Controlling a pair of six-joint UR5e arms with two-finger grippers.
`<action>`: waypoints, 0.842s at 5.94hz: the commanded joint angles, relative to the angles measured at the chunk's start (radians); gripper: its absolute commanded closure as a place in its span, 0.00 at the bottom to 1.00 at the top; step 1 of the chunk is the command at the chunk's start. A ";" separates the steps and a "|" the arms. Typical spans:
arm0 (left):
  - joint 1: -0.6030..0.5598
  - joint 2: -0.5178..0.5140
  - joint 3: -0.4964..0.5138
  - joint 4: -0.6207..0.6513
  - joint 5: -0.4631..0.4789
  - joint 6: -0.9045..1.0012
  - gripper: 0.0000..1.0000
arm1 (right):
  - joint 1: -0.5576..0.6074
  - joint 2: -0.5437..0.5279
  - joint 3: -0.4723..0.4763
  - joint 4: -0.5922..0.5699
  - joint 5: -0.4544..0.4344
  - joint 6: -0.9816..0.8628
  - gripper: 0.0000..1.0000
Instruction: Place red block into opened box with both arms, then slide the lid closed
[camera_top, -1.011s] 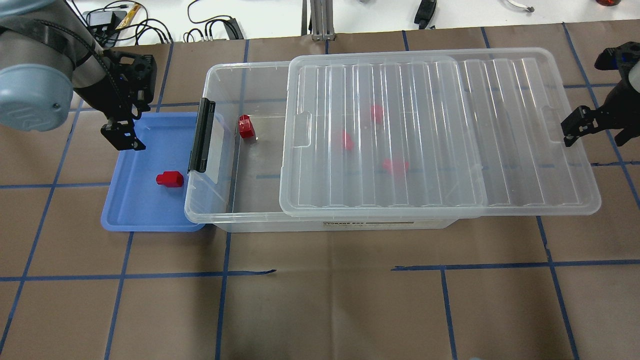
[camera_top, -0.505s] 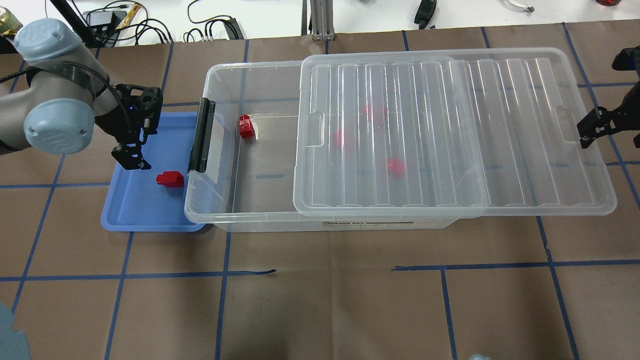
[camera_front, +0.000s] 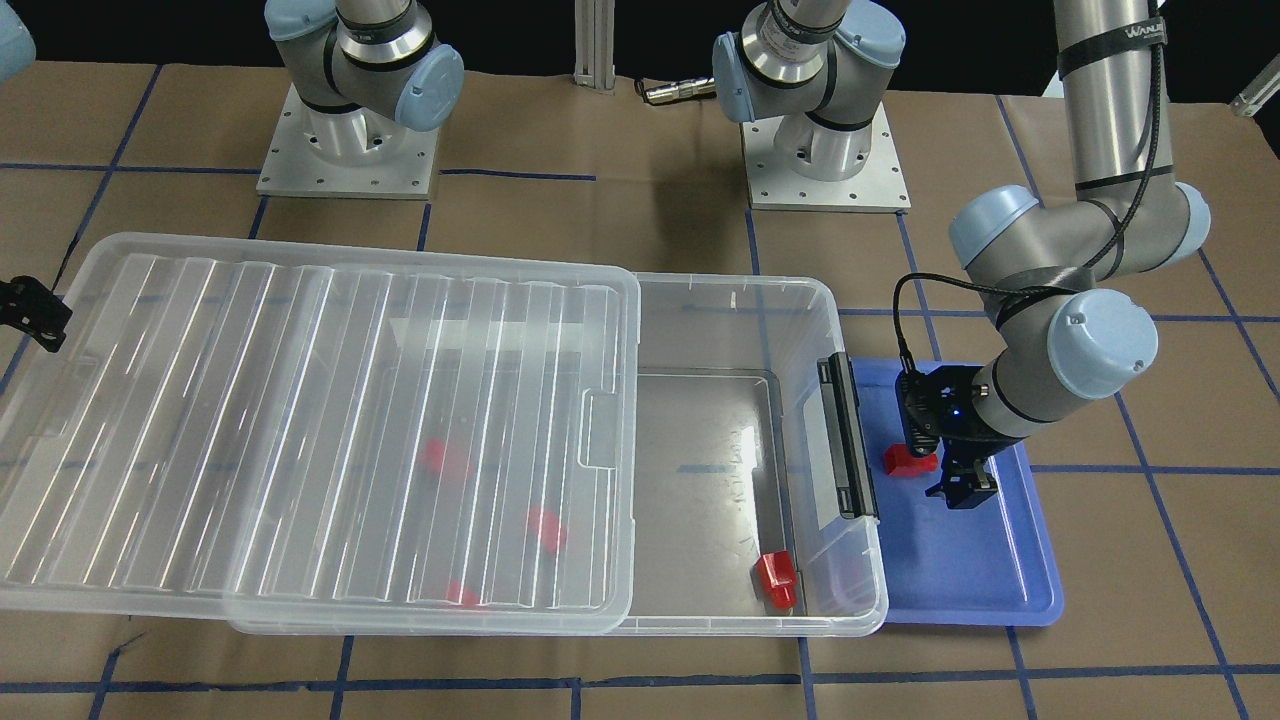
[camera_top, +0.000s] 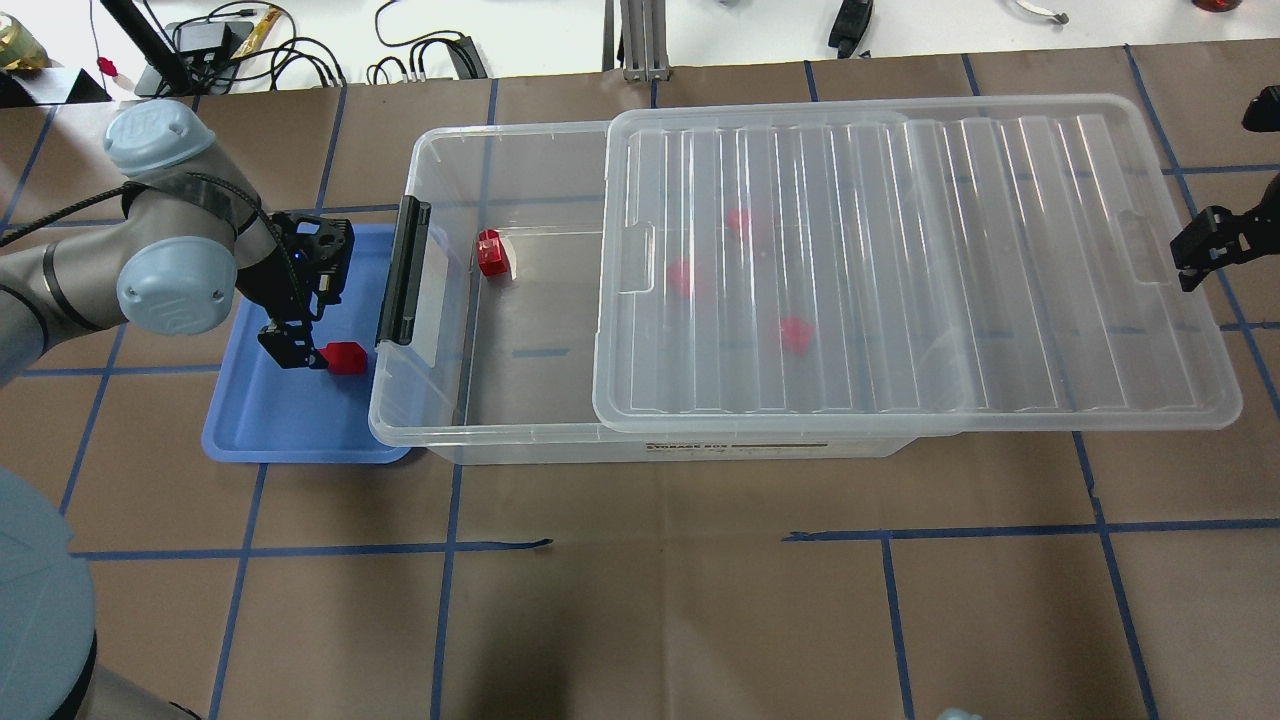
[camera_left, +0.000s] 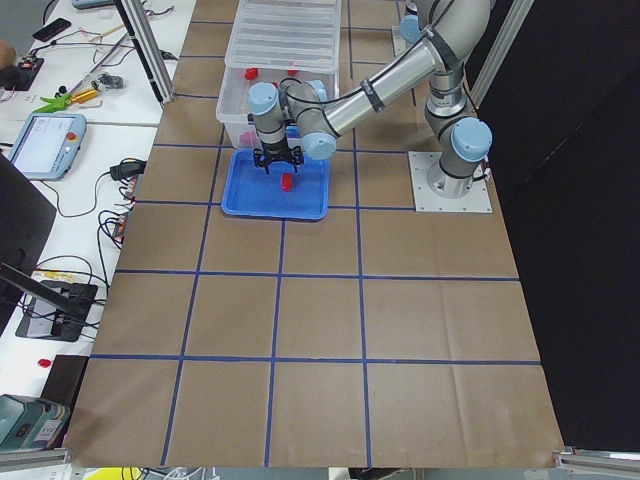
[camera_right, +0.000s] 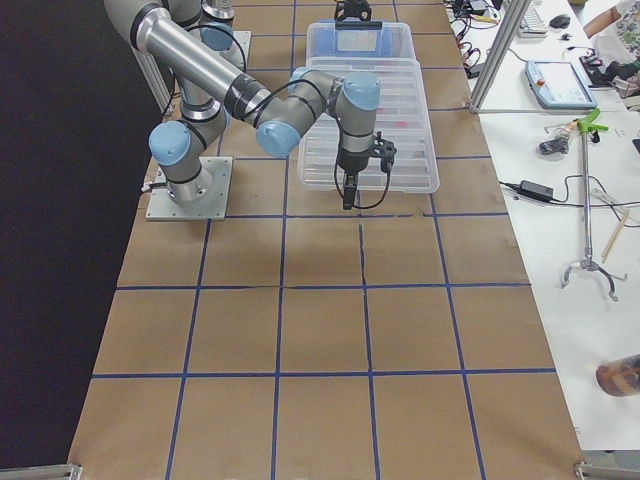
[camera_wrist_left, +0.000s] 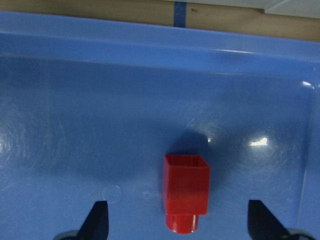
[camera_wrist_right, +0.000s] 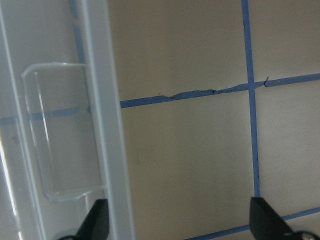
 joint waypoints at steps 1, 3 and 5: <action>-0.001 -0.039 -0.021 0.044 0.001 0.000 0.08 | 0.040 -0.022 -0.107 0.125 0.010 0.055 0.00; -0.008 -0.040 -0.030 0.055 0.004 -0.004 0.90 | 0.208 -0.035 -0.303 0.406 0.029 0.258 0.00; -0.014 -0.007 -0.022 0.046 0.010 -0.009 0.95 | 0.354 -0.037 -0.381 0.563 0.121 0.409 0.00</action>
